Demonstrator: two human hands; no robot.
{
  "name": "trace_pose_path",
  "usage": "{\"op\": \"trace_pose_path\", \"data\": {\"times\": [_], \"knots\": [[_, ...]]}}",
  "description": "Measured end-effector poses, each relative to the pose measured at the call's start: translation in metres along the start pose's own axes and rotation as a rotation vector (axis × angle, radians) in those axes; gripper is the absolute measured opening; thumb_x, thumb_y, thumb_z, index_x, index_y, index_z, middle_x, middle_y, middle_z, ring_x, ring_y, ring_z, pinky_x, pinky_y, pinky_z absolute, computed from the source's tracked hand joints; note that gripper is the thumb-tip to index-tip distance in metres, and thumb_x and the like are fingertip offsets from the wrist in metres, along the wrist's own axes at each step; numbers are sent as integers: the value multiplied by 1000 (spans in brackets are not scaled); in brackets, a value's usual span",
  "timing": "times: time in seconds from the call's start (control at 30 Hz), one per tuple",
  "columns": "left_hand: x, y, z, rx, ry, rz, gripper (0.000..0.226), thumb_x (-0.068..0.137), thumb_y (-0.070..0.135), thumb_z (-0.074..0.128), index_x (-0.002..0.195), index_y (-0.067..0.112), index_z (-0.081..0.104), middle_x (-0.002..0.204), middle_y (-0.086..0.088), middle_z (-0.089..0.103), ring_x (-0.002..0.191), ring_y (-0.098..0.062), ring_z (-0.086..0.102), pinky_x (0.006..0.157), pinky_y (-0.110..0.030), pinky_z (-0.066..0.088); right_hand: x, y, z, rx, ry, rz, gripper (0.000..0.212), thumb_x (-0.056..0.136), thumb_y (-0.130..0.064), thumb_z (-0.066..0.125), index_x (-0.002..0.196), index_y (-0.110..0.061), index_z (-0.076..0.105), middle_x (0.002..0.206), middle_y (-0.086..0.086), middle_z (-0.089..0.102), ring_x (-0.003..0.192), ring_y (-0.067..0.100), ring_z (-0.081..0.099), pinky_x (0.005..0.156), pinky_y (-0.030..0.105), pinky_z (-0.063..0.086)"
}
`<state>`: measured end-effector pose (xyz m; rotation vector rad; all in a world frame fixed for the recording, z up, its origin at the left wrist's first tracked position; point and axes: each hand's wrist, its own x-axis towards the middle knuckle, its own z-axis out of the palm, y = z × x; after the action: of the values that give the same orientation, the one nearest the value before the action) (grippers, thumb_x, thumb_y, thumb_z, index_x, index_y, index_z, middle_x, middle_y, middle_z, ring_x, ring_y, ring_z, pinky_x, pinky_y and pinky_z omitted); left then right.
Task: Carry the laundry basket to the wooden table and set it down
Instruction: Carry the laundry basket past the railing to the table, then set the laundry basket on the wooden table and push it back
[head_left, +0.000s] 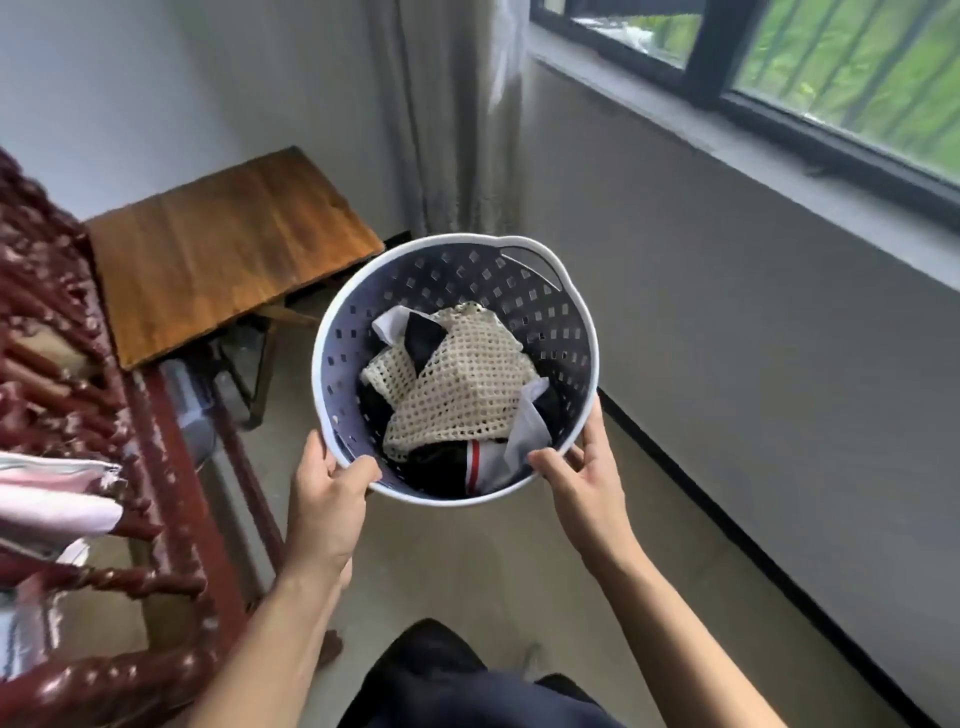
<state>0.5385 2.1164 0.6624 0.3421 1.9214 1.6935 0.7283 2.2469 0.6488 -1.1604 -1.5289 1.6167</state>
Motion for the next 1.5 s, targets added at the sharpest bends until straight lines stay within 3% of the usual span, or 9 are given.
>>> {"op": "trace_pose_path", "data": {"times": [0.23, 0.43, 0.67, 0.77, 0.93, 1.13, 1.27, 1.4, 1.5], "knots": [[99, 10, 6, -86, 211, 12, 31, 66, 4, 54, 91, 20, 61, 62, 17, 59, 66, -8, 48, 71, -37, 39, 138, -13, 66, -47, -223, -34, 91, 79, -2, 59, 158, -44, 43, 159, -7, 57, 144, 25, 60, 117, 62, 48], [225, 30, 4, -100, 270, -67, 38, 66, 7, 56, 98, 24, 68, 67, 14, 67, 71, -11, 58, 78, -40, 44, 253, -42, 138, -71, -270, -23, 94, 78, -2, 59, 133, -76, 46, 155, -10, 61, 140, 21, 63, 117, 59, 50], [366, 85, 8, -136, 281, -34, 39, 78, -10, 54, 98, 22, 65, 71, 19, 72, 67, 2, 60, 74, -22, 48, 379, -76, 212, -56, -288, -37, 91, 82, -3, 60, 162, -39, 39, 162, -5, 56, 146, 28, 59, 117, 65, 48], [416, 101, 1, -136, 298, -7, 41, 77, -8, 54, 105, 20, 65, 78, 17, 73, 74, -2, 60, 76, -18, 48, 422, -86, 246, -28, -292, -54, 91, 83, -4, 61, 163, -38, 38, 163, -6, 54, 148, 27, 56, 120, 65, 44], [501, 106, -12, -149, 345, -65, 48, 67, 6, 56, 113, 17, 64, 92, -6, 64, 87, -19, 54, 83, -36, 42, 504, -90, 307, -50, -358, -56, 87, 91, 14, 59, 160, -36, 44, 157, -7, 60, 144, 22, 59, 119, 60, 47], [608, 121, -35, -79, 430, -131, 47, 80, -8, 54, 118, 19, 64, 81, 18, 71, 79, -9, 62, 77, -26, 50, 603, -91, 395, -61, -444, 13, 85, 89, 14, 58, 159, -33, 44, 152, 0, 63, 140, 25, 61, 117, 63, 47], [656, 140, -63, -93, 570, -188, 53, 88, -11, 54, 122, 28, 64, 90, 21, 72, 84, 0, 67, 78, -24, 50, 648, -106, 462, -84, -559, 6, 87, 91, 20, 56, 159, -32, 44, 154, -5, 62, 143, 17, 59, 121, 53, 48], [686, 143, -105, -147, 689, -229, 52, 84, -4, 58, 130, 21, 64, 113, 3, 73, 112, -19, 67, 88, -34, 49, 673, -114, 533, -150, -674, -23, 86, 91, 15, 59, 157, -37, 45, 152, -12, 62, 139, 5, 60, 112, 29, 53], [706, 147, -142, -148, 700, -227, 48, 84, -4, 56, 120, 26, 69, 109, 4, 75, 108, -19, 68, 90, -38, 50, 675, -118, 580, -164, -714, -26, 88, 91, 18, 60, 151, -44, 46, 147, -19, 65, 132, -7, 61, 105, 15, 53]]}}
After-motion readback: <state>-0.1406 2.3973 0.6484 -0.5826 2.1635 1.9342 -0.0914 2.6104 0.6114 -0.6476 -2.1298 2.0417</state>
